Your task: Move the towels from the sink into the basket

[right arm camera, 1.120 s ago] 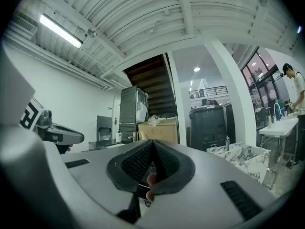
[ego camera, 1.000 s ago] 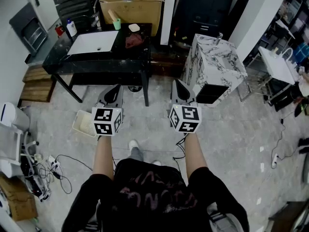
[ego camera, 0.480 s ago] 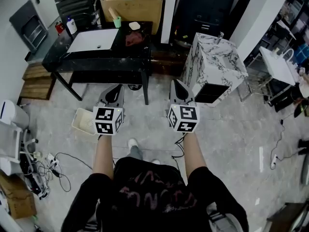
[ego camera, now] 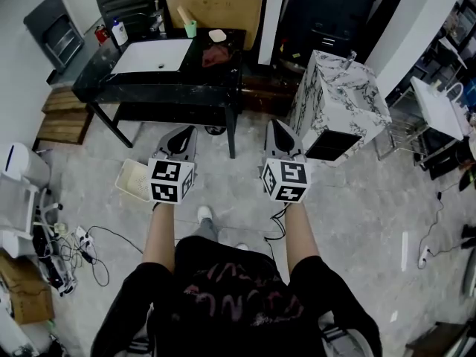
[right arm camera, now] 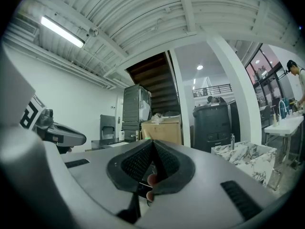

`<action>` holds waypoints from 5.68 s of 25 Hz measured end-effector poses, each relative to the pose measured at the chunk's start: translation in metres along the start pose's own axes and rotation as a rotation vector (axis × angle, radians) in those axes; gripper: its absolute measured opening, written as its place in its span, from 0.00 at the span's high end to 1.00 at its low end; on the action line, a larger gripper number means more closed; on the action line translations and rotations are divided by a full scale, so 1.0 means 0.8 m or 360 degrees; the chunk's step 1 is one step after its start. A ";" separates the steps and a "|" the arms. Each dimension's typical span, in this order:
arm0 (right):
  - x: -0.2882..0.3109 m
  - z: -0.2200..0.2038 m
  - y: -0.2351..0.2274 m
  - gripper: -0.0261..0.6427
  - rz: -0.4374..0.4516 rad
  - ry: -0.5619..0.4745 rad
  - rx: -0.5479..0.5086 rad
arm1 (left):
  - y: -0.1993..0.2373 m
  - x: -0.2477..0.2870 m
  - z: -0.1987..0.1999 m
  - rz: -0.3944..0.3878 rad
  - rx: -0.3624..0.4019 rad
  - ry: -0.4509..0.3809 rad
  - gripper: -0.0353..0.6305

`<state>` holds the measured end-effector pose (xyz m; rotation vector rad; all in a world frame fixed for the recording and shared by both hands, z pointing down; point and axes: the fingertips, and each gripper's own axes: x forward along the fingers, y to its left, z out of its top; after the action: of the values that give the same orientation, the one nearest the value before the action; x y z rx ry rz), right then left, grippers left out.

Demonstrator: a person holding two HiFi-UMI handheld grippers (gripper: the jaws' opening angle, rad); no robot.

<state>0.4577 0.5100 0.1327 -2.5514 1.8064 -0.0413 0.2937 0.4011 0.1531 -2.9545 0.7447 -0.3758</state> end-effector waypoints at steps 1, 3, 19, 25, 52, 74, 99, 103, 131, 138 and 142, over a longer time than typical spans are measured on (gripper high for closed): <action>0.006 -0.001 0.003 0.94 0.0001 -0.0001 0.0002 | 0.006 0.003 0.000 0.0001 0.0001 -0.0002 0.92; 0.018 -0.004 0.010 0.94 0.0004 0.0002 -0.0002 | 0.018 0.011 0.000 -0.0001 -0.0001 -0.0004 0.92; 0.214 -0.037 0.021 0.94 -0.0058 0.0087 -0.0047 | 0.151 0.164 -0.034 -0.0090 -0.0061 0.0076 0.92; 0.301 -0.029 0.034 0.94 -0.0097 0.0093 -0.0035 | 0.218 0.219 -0.026 -0.0131 -0.0052 0.0080 0.92; 0.455 -0.013 0.045 0.94 -0.0258 0.0111 -0.0059 | 0.342 0.348 0.000 -0.0291 -0.0068 0.0033 0.92; 0.570 -0.064 -0.051 0.94 -0.0262 0.0241 0.0014 | 0.326 0.515 -0.029 -0.0377 -0.0049 0.0214 0.92; 0.532 -0.096 -0.119 0.94 -0.0378 0.0339 0.0012 | 0.276 0.634 -0.136 -0.0614 0.0113 0.0744 0.68; 0.535 -0.099 -0.119 0.94 -0.0364 0.0341 0.0018 | 0.277 0.634 -0.138 -0.0581 0.0124 0.0740 0.80; 0.577 -0.081 -0.052 0.94 -0.0093 0.0284 0.0029 | 0.307 0.508 0.008 -0.0375 -0.0004 0.0285 0.87; 0.583 -0.067 0.008 0.94 0.0023 0.0262 0.0000 | 0.354 0.452 0.021 -0.0222 -0.0100 0.0205 0.87; 0.590 -0.058 0.057 0.94 0.0136 0.0238 -0.0024 | 0.389 0.410 0.018 -0.0104 -0.0094 0.0188 0.87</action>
<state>0.5701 0.0499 0.1841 -2.5409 1.9715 -0.2243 0.4345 -0.0285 0.1710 -3.0400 0.6834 -0.5470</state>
